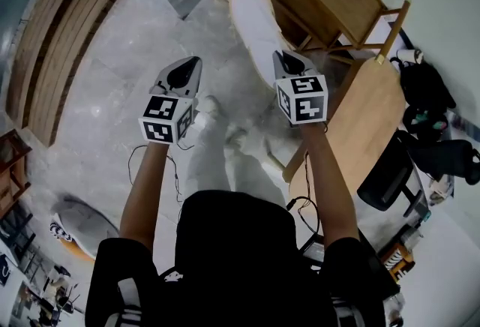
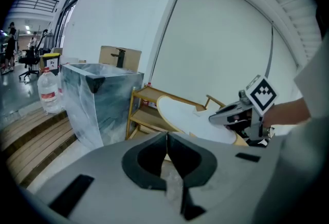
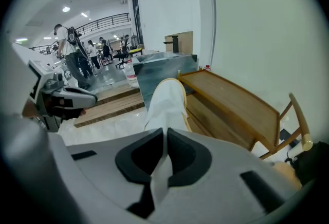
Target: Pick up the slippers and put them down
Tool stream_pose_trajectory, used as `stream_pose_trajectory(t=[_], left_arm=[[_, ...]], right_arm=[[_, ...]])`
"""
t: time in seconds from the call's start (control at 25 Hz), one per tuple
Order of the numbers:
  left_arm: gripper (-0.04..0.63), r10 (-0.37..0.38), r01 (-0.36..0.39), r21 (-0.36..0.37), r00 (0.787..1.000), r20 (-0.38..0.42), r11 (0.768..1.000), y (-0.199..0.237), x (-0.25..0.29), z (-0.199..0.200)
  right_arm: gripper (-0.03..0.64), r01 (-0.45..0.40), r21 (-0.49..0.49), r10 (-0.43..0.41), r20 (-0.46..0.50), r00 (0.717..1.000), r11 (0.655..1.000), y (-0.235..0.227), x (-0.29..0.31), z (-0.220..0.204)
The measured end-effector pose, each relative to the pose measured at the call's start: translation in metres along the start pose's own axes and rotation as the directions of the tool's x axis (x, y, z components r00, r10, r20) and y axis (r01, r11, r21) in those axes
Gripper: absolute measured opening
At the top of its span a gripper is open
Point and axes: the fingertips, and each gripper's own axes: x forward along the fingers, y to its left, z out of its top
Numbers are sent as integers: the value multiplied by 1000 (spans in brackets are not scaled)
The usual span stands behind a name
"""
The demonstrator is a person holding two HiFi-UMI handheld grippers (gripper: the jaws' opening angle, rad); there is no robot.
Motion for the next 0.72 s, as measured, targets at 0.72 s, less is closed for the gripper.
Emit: stream_pose_trajectory(t=[0.72], left_arm=[[8, 19, -20, -19, 999, -34, 1000, 42, 92, -183]], right_arm=[[8, -48, -1, 48, 24, 999, 999, 14, 133, -146]])
